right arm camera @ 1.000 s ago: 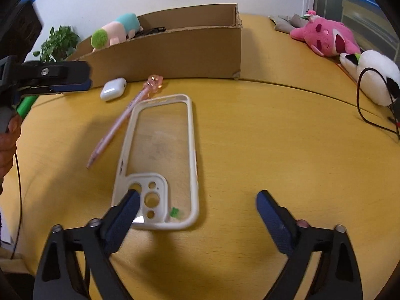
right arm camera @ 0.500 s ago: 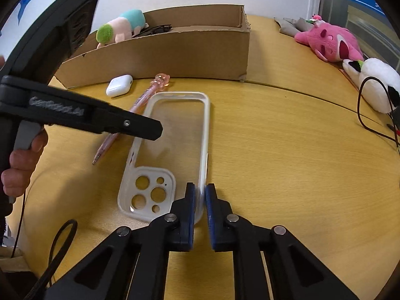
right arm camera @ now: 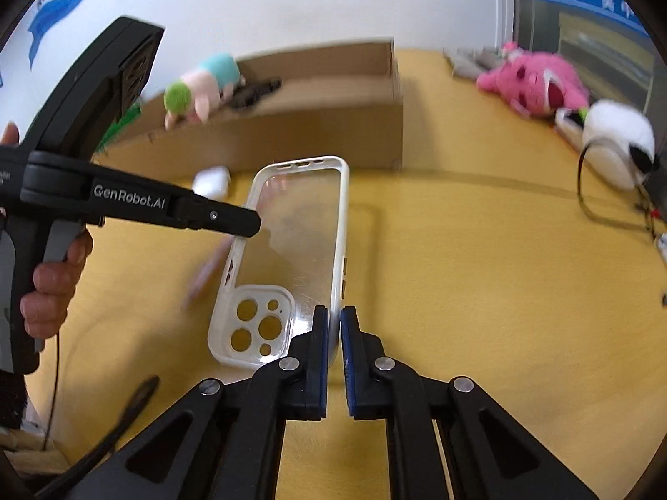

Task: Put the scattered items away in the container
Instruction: 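Lift the phone case with the right tool and carry it over the box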

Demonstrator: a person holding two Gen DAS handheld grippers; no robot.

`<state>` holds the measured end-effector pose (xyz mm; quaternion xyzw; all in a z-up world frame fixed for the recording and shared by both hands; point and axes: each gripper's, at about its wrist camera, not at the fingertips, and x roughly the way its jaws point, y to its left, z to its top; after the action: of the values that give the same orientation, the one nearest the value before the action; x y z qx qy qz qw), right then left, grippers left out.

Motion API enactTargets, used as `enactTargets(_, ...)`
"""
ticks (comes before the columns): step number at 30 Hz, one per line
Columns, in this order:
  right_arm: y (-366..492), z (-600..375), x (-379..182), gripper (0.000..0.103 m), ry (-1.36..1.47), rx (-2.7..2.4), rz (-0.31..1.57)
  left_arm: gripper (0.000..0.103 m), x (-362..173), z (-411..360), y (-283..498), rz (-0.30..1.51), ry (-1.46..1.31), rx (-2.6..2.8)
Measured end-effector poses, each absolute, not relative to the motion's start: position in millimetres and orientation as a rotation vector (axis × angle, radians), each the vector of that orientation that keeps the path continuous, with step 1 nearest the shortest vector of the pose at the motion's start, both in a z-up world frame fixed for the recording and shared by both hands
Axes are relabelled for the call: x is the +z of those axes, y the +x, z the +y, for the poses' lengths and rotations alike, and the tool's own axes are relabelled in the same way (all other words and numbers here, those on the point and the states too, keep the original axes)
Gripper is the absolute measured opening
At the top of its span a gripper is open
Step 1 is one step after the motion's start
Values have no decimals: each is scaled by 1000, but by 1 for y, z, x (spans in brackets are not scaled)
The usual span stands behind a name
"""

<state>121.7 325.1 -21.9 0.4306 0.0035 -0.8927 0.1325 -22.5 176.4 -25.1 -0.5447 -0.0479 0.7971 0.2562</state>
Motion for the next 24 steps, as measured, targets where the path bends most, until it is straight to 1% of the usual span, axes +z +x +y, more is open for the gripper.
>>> enactTargets(4,110,314,15,7,1118,-2630,51,11,24,164,-34,-130,-1348,2251)
enactTargets(8,79,299,50,7,996,-2650,95,11,74,152,-59,-89,-1229,2330)
enactTargets(13,13,274,94,7,890,-2647,122,11,123,136,-114,-18,-1156,2414)
enactTargets(20,-69,249,131,7,894,-2629,116,10,148,116,-196,-3,-1205,2465)
enactTargets(24,-114,241,130,7,964,-2592,100,10,147,108,-230,7,-1256,2475)
